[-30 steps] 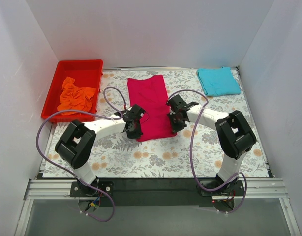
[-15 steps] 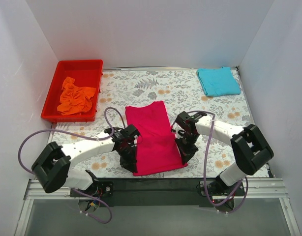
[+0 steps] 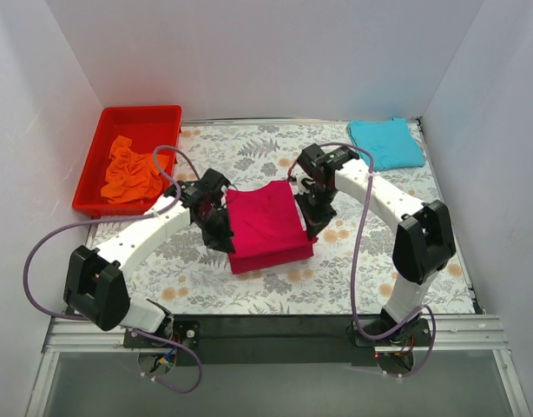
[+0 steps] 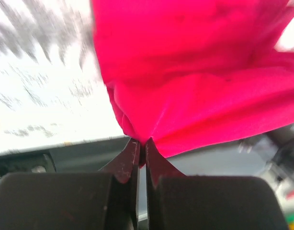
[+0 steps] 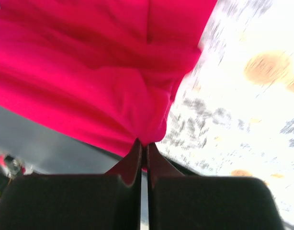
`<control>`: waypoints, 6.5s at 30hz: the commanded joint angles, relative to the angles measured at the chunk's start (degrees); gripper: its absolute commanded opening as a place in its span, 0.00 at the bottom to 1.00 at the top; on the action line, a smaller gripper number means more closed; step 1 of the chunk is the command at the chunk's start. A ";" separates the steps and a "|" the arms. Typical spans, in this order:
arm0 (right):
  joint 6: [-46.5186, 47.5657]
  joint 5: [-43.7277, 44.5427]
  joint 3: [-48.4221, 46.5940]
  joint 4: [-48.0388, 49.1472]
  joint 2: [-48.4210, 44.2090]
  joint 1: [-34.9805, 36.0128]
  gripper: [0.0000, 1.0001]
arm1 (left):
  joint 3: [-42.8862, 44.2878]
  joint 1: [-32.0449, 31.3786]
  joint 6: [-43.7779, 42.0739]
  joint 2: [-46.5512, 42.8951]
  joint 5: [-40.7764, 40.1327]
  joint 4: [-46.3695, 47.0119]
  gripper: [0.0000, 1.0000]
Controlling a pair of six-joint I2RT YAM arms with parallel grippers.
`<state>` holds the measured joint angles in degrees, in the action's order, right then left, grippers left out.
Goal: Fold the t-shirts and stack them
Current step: Fold the tshirt, then neatly place the folded tshirt to the corner
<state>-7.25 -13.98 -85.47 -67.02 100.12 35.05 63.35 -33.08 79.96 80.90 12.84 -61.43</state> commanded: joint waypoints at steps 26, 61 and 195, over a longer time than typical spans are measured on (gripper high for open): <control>1.09 10.64 -33.54 12.70 21.26 -5.87 0.01 | 12.06 12.42 -6.31 14.28 -16.18 24.86 0.00; 2.06 11.08 -25.10 33.01 26.44 -7.98 0.10 | 2.83 15.50 -3.76 18.23 -17.50 39.98 0.00; -4.36 5.49 22.89 50.42 -9.21 -18.70 0.45 | -7.81 -3.21 -18.08 3.73 -25.57 46.22 0.65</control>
<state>-16.29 -23.38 -61.52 -7.01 95.61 16.21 51.94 -32.29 69.17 83.48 -5.87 -14.79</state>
